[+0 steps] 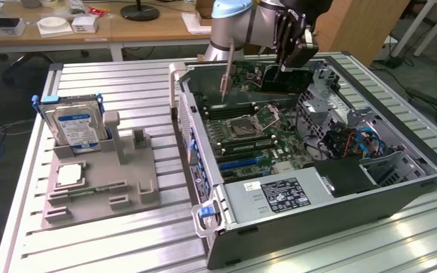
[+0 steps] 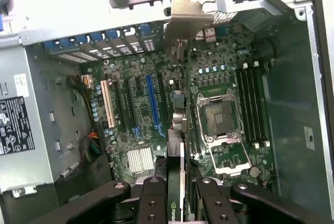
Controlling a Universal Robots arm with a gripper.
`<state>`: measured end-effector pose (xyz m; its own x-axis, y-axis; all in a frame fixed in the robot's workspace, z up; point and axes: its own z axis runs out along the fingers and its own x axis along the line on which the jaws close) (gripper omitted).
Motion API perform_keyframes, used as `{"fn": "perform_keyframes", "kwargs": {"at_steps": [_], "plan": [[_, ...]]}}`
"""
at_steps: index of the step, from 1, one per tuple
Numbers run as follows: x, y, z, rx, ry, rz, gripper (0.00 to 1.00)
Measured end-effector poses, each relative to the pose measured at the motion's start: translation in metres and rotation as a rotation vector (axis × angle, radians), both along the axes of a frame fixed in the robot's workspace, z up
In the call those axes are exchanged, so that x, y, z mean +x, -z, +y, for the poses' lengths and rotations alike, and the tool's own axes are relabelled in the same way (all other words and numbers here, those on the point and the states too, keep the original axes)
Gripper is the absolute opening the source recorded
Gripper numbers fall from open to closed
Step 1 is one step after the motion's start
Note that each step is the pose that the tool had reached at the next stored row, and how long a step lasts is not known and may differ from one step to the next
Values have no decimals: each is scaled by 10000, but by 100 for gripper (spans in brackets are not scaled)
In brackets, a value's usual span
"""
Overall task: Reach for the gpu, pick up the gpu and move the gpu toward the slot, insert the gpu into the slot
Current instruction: 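Insert the gpu into the slot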
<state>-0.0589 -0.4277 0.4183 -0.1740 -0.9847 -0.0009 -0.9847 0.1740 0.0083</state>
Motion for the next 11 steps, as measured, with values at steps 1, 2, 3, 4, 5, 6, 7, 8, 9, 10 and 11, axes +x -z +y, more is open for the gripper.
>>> {"fn": "perform_keyframes", "kwargs": {"at_steps": [1, 2, 3, 4, 5, 6, 7, 8, 9, 10, 11], "plan": [[0, 3, 0, 0, -155, -1, 26], [1, 6, 0, -1, -327, -1, 26], [1, 8, 0, -1, -481, -2, 26], [2, 11, 0, -1, -627, -1, 26], [4, 15, 0, 0, -767, -1, 26], [5, 19, 0, 0, -899, -2, 26], [8, 23, 0, 0, -994, -3, 26], [9, 28, 0, 0, -1048, -3, 26], [12, 34, 0, -1, -1094, -3, 26], [16, 42, 0, -1, -1161, -4, 26], [18, 48, 0, 0, -1242, -4, 26]]}}
